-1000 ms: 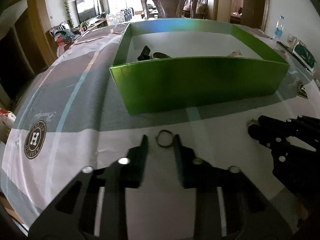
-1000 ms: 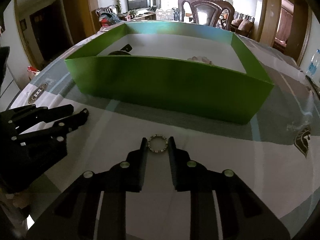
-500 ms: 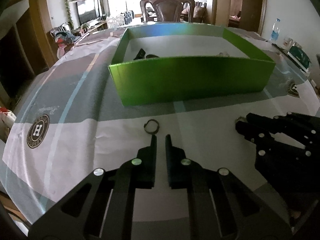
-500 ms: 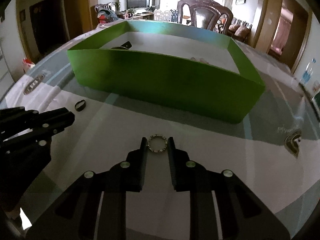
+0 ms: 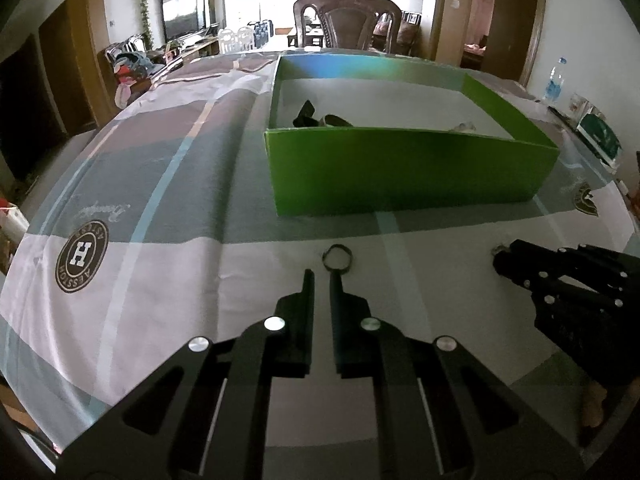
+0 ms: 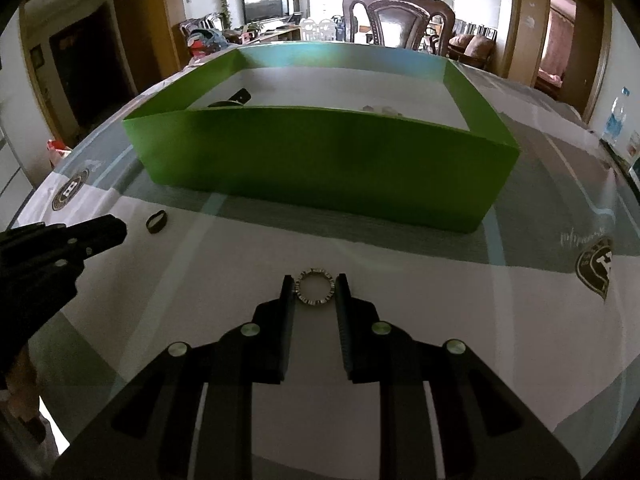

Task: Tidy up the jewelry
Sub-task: 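Carry both rings over the green box and open both grippers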

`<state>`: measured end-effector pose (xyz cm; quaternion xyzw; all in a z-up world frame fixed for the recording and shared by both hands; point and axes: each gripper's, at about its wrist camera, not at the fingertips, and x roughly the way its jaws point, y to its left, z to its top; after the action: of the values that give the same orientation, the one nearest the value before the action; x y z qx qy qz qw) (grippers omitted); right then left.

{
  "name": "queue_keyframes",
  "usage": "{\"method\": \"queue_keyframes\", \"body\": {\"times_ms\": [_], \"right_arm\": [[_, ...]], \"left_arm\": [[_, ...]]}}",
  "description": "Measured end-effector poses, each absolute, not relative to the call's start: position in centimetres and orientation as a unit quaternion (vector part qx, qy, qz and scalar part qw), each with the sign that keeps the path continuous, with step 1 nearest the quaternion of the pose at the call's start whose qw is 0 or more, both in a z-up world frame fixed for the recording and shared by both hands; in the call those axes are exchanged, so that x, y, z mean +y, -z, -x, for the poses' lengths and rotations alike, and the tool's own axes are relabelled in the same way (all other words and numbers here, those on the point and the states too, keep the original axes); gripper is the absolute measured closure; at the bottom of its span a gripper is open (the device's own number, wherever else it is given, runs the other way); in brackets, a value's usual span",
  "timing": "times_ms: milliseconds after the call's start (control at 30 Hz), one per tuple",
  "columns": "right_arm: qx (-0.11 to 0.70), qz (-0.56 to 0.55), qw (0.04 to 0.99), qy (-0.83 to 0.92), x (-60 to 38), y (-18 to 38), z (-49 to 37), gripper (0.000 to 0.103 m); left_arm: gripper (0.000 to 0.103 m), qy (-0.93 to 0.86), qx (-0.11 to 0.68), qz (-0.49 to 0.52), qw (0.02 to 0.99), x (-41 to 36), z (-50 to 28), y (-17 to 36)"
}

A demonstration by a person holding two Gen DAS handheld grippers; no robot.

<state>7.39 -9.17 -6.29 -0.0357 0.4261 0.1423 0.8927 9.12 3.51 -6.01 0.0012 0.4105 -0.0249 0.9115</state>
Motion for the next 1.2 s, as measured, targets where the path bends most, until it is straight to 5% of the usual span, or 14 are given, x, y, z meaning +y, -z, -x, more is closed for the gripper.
{"method": "queue_keyframes", "body": {"times_ms": [67, 133, 167, 467, 567, 1200], "right_arm": [[0.426, 0.035, 0.893, -0.143, -9.2, 6.3, -7.5, 0.082], [0.426, 0.038, 0.893, -0.142, -9.3, 6.2, -7.5, 0.082], [0.426, 0.038, 0.893, -0.142, -9.3, 6.2, -7.6, 0.082], [0.426, 0.039, 0.892, -0.143, -9.3, 6.3, -7.6, 0.082], [0.426, 0.04, 0.892, -0.143, -9.3, 6.3, -7.6, 0.082], [0.349, 0.048, 0.927, -0.13, -10.0, -1.2, -5.7, 0.082]], "left_arm": [[0.091, 0.03, 0.409, -0.007, 0.912, 3.3, -9.0, 6.1], [0.068, 0.03, 0.406, -0.016, 0.913, 2.9, -9.0, 6.2], [0.067, 0.028, 0.406, -0.026, 0.913, 2.5, -9.1, 6.5], [0.066, 0.024, 0.427, -0.023, 0.903, 2.2, -11.9, 7.5], [0.086, 0.032, 0.43, -0.019, 0.902, 2.1, -11.8, 7.5], [0.085, 0.023, 0.325, -0.047, 0.944, 0.6, -8.0, -1.0]]}}
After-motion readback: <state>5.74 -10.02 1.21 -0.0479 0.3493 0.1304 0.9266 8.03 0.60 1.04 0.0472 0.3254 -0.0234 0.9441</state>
